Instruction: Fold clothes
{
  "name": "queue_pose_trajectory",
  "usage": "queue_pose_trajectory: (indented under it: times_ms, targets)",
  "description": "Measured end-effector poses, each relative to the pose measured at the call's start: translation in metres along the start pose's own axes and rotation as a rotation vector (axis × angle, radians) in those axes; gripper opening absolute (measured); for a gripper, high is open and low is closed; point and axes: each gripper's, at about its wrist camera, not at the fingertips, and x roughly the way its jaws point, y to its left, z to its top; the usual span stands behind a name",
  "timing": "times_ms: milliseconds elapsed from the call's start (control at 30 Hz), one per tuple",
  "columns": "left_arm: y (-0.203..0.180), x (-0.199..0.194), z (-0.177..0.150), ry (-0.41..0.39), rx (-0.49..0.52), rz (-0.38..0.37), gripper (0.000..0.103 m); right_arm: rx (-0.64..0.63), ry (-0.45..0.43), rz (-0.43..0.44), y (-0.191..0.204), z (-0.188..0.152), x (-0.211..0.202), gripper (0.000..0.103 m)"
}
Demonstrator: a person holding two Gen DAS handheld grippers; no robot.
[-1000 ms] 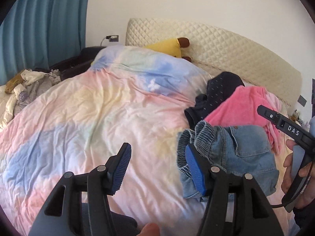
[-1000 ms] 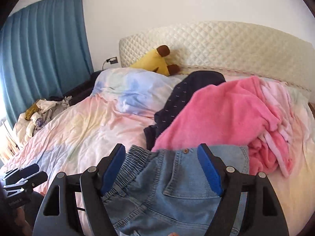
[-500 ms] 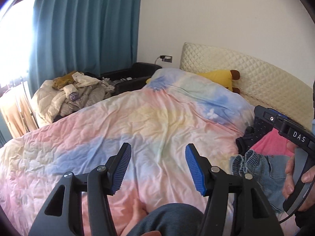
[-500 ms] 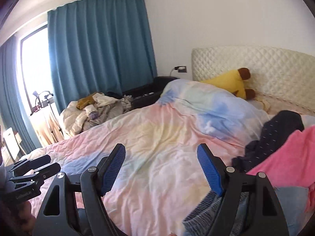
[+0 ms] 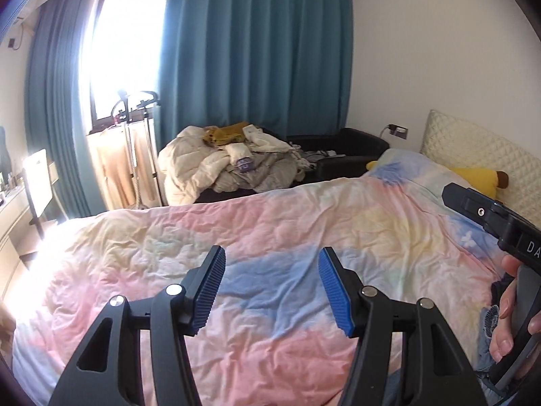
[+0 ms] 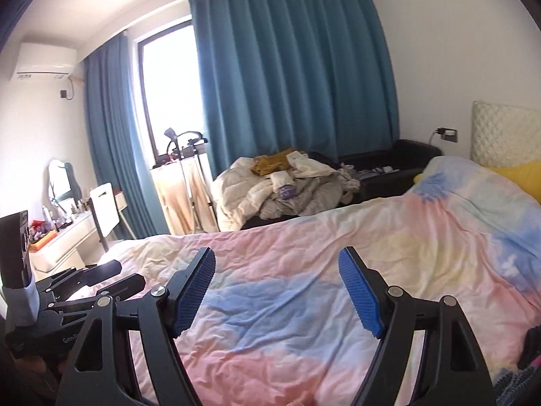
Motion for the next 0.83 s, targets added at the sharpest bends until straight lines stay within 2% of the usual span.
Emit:
queue_pose_trajectory:
  times_ms: [167, 333, 467, 633, 833]
  targets:
    - [0.06, 0.012, -0.01, 0.002, -0.032, 0.141, 0.059, -0.034, 0.015, 0.078, 0.051, -0.005, 0.061, 0.077]
    - [0.114, 0.04, -0.028, 0.023, -0.11, 0.211, 0.059, -0.054, 0.05, 0.105, 0.083, -0.025, 0.12, 0.077]
    - [0.143, 0.071, -0.045, 0.038, -0.162, 0.24, 0.059, -0.08, 0.078, 0.099, 0.095, -0.048, 0.163, 0.077]
    - [0.151, 0.104, -0.067, 0.063, -0.15, 0.263, 0.059, -0.127, 0.083, 0.069, 0.097, -0.08, 0.201, 0.077]
    - [0.16, 0.13, -0.077, 0.099, -0.204, 0.253, 0.059, -0.13, 0.147, 0.061, 0.083, -0.107, 0.238, 0.077]
